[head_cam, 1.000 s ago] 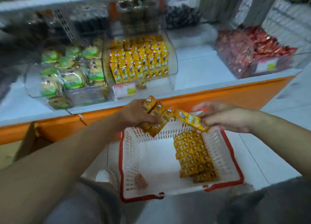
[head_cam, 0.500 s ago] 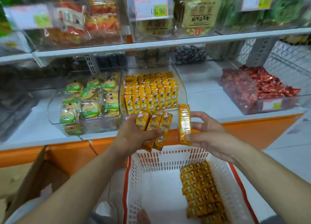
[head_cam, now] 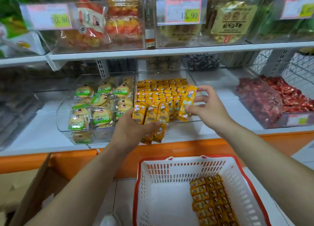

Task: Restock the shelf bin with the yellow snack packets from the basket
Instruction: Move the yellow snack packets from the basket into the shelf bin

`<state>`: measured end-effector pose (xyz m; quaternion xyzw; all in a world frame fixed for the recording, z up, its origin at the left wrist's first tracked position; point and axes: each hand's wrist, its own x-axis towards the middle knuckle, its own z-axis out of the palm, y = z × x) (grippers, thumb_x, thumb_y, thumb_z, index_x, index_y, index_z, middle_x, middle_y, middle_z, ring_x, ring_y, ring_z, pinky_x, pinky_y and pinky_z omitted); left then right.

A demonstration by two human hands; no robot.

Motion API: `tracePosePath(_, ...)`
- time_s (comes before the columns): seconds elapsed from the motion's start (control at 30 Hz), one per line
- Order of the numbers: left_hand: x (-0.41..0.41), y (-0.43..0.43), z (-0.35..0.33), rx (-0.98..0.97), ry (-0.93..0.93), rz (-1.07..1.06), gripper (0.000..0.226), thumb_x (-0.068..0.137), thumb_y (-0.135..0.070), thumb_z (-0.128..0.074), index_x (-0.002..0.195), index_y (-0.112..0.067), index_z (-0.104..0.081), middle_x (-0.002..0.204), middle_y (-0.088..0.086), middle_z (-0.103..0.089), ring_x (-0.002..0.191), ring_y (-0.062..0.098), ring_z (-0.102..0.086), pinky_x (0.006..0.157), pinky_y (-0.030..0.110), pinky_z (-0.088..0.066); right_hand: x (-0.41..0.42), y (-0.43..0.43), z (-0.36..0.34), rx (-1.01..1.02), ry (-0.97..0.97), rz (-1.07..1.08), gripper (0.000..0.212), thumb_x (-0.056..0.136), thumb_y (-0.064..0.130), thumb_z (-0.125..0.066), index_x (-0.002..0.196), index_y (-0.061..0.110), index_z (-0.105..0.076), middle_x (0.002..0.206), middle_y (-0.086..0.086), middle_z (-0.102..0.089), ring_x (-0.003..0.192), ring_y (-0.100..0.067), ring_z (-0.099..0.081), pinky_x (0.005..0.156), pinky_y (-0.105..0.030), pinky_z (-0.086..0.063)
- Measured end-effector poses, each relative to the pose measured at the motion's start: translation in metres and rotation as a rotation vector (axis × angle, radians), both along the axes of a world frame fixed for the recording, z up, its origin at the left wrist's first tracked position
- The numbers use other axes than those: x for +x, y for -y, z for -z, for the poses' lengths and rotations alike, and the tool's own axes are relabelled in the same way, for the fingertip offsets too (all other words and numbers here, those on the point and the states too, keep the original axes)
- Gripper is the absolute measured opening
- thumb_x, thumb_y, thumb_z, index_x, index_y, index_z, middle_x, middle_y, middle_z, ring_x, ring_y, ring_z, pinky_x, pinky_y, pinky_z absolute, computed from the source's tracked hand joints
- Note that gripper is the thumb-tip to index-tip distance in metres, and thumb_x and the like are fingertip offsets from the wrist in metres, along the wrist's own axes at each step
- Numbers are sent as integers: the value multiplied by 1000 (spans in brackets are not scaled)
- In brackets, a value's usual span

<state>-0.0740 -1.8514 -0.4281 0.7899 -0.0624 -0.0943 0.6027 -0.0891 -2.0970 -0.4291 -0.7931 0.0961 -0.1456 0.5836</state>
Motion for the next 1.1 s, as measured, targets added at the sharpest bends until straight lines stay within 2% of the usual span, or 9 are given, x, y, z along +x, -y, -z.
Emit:
tracePosePath(0.1,8,-10,-1,14,-6,-42,46,72,-28,-90,110,-16,-67,93,1,-80,83,24,-78,75,49,-64,38,-2,1,-297,1,-1,67,70,9,-80,114,37,-37,93,1,-62,71,-20,-65,64,-29,-53)
tracePosePath(0.2,12,-16,-5,35,-19,-75,98,60,-48,-90,141,-11,-52,129,11,-68,113,35,-68,95,55,-56,66,-3,11,-513,-79,-38,61,67,5,-80,106,33,-43,80,-2,-61,63,-19,-59,56,-33,-48)
tracePosePath(0.27,14,-20,-6,26,-7,-75,114,52,-56,-88,148,-11,-45,138,12,-63,121,36,-63,101,55,-53,78,-5,21,-557,-135,-94,53,70,2,-80,103,27,-46,68,0,-57,57,-18,-54,53,-31,-43)
tracePosePath(0.37,16,-23,-6,29,1,-93,114,58,-53,-90,152,-13,-39,142,9,-59,125,33,-60,103,54,-51,88,-10,37,-629,-179,-149,46,76,0,-77,106,23,-50,66,2,-54,60,-17,-50,52,-26,-37)
tracePosePath(0.53,19,-24,-3,17,-29,-98,105,62,-48,-91,149,-11,-44,140,12,-61,125,35,-61,101,54,-53,95,-16,49,-653,-204,-139,46,77,2,-78,114,19,-57,84,2,-55,82,-23,-54,71,-26,-38)
tracePosePath(0.73,21,-22,-1,10,-27,-102,105,66,-45,-91,152,-15,-38,142,12,-58,126,35,-60,103,52,-52,98,-18,51,-654,-281,-130,59,79,11,-81,129,18,-50,100,-5,-63,86,-22,-59,71,-28,-42)
tracePosePath(0.93,18,-22,-3,-2,-43,-109,105,67,-43,-90,153,-14,-37,142,12,-58,124,34,-61,101,51,-54,77,-15,34,-730,-259,-149,70,81,25,-77,140,14,-43,125,-9,-59,112,-29,-56,83,-29,-41)
tracePosePath(1.03,15,-18,-3,8,-35,-102,101,70,-42,-89,152,-13,-38,138,10,-61,120,31,-64,99,48,-56,39,-15,14,-700,-149,-143,52,83,26,-74,130,22,-52,117,0,-60,98,-19,-63,75,-26,-45)
tracePosePath(1.1,12,-14,-4,8,-40,-71,92,70,-40,-90,146,-12,-46,127,8,-69,111,28,-70,94,47,-59,6,-15,1,-598,-88,-173,41,83,28,-74,118,33,-54,106,10,-61,84,-4,-65,66,-17,-46)
